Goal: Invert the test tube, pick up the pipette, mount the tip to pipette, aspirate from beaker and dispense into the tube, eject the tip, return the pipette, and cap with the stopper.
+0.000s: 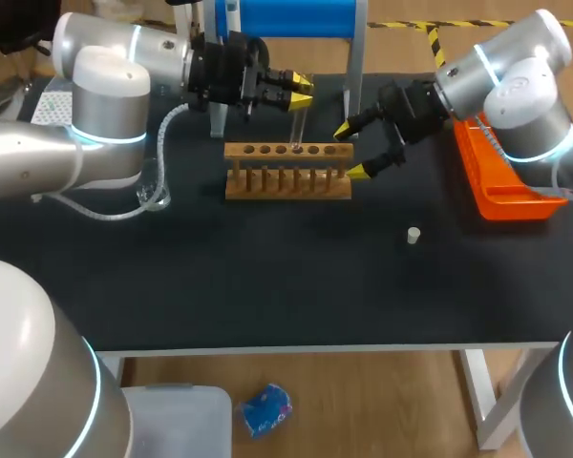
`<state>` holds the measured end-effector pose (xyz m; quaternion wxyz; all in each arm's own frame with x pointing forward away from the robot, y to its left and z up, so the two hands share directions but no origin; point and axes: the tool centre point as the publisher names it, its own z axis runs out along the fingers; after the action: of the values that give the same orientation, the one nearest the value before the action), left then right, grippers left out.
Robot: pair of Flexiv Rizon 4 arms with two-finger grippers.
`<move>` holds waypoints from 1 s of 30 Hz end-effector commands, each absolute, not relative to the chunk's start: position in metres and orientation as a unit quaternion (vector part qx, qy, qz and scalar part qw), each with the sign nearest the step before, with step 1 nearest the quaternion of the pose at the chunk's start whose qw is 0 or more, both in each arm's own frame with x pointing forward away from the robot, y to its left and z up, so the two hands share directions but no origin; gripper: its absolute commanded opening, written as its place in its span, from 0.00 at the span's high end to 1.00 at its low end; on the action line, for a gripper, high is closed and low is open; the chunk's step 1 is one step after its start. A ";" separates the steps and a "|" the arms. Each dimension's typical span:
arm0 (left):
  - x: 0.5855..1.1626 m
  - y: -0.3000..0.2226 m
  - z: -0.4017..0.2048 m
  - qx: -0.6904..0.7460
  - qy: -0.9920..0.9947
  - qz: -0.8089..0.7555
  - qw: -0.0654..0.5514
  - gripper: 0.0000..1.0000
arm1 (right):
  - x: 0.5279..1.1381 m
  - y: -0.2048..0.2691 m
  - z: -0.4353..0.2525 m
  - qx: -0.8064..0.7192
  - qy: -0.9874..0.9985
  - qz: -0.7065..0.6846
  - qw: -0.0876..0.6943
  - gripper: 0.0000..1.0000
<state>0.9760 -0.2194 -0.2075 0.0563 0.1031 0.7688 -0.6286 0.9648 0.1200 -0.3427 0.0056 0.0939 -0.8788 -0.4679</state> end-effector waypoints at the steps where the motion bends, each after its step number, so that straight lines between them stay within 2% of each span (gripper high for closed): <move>1: 0.981 -0.221 -0.210 0.106 0.768 -0.629 0.054 1.00 | 0.966 0.120 -0.343 0.095 -0.879 -0.468 0.007 0.00; 30: 0.987 -0.220 -0.225 0.095 0.769 -0.629 0.055 1.00 | 0.966 0.120 -0.343 0.095 -0.879 -0.468 0.007 0.00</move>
<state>0.9842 -0.2188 -0.2223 0.0571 0.0951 0.7704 -0.6279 0.9649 0.1200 -0.3427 0.0056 0.0939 -0.8787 -0.4680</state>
